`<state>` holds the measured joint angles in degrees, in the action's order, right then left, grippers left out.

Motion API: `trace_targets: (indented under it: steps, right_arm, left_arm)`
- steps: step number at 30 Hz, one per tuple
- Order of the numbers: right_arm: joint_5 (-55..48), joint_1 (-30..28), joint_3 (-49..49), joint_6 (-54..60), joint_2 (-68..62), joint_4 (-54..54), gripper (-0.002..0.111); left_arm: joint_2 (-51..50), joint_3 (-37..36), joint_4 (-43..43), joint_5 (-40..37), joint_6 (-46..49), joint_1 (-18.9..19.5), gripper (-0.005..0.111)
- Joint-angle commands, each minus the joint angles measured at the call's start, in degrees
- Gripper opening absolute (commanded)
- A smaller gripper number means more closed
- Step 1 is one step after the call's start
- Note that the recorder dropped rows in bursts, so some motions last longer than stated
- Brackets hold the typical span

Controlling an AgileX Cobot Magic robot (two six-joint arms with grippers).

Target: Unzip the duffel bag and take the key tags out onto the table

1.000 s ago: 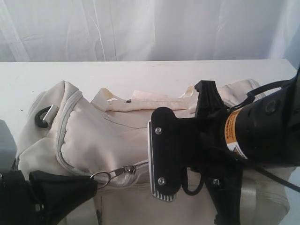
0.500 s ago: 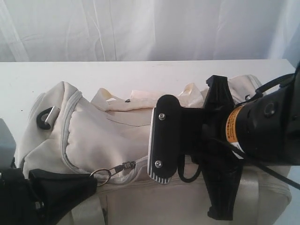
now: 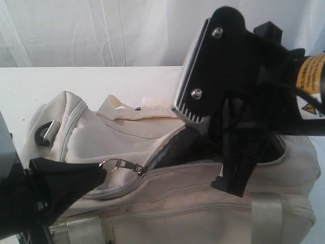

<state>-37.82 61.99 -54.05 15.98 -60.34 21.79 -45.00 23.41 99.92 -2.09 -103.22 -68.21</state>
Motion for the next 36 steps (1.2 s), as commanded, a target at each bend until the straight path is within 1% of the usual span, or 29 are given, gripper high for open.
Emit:
trace_targets:
  steps: [1, 2, 3, 4, 5, 6, 7, 10, 13, 14, 17, 21, 23, 24, 25, 30, 36]
  right_arm:
    - [2.0, -0.4, -0.2, 1.7, -0.6, -6.5, 0.062]
    - [2.0, 0.0, -0.2, 7.0, -0.8, -12.4, 0.062]
    - [2.0, 0.3, -0.2, 10.3, -1.1, -15.8, 0.062]
    - [2.0, 0.9, -0.2, 17.5, -1.7, -21.8, 0.062]
    - [1.8, 1.3, -0.2, 20.4, -2.1, -24.1, 0.062]
    - [1.8, 1.6, -0.2, 23.0, -3.3, -24.7, 0.062]
    - [1.6, 1.6, -0.2, 23.0, -4.5, -24.4, 0.062]
    - [-0.5, 1.6, -0.2, 23.3, -8.7, -23.5, 0.062]
    - [0.9, 1.6, -0.2, 25.0, -11.6, -23.5, 0.059]
    - [2.2, 1.6, -0.2, 25.0, -12.0, -23.5, 0.055]
    - [5.2, 1.6, -0.2, 25.0, -12.3, -23.5, 0.037]
    - [5.9, 1.6, -0.2, 25.0, -12.3, -23.4, 0.014]
    - [5.9, 1.6, -0.2, 25.0, -12.3, -23.3, 0.004]
    - [5.8, 1.6, -0.2, 25.0, -12.3, -23.3, 0.002]
    - [5.8, 1.6, -0.2, 25.0, -12.3, -23.3, 0.0]
    - [5.8, 1.6, -0.2, 25.0, -12.3, -23.3, 0.0]
    - [5.8, 1.5, -0.2, 24.7, -12.3, -22.5, 0.0]
  left_arm:
    - [0.3, 1.2, 0.0, -1.6, 7.8, 0.1, 0.0]
    - [0.3, 1.2, 0.0, -1.8, 11.8, 0.1, 0.0]
    - [0.3, 1.2, 0.0, -2.2, 13.5, 0.1, 0.0]
    - [0.3, 1.2, 0.0, -2.7, 16.2, 0.1, 0.0]
    - [0.3, 1.2, 0.0, -2.7, 18.0, 0.1, 0.0]
    - [0.3, 1.2, 0.0, -2.6, 20.5, 0.1, 0.0]
    - [0.3, 1.2, 0.0, -2.5, 22.4, 0.1, 0.0]
    - [0.3, 1.4, 0.0, -2.7, 25.7, 0.1, 0.0]
    - [0.3, 2.3, 0.0, -3.5, 28.2, 0.1, 0.0]
    - [0.3, 3.2, 0.0, -3.6, 29.9, 0.1, 0.0]
    - [0.3, 5.6, 0.0, -3.6, 33.9, 0.1, 0.0]
    - [0.3, 6.3, 0.0, -3.6, 41.6, 0.1, 0.0]
    - [0.3, 6.3, 0.0, -3.6, 47.8, 0.1, 0.0]
    - [0.3, 6.3, 0.0, -3.6, 50.0, 0.1, 0.0]
    - [0.3, 6.3, 0.0, -3.8, 52.1, 0.1, 0.0]
    - [0.3, 6.3, 0.0, -6.0, 57.5, 0.1, 0.0]
    - [0.3, 6.3, 0.0, -16.4, 67.2, 0.1, 0.0]
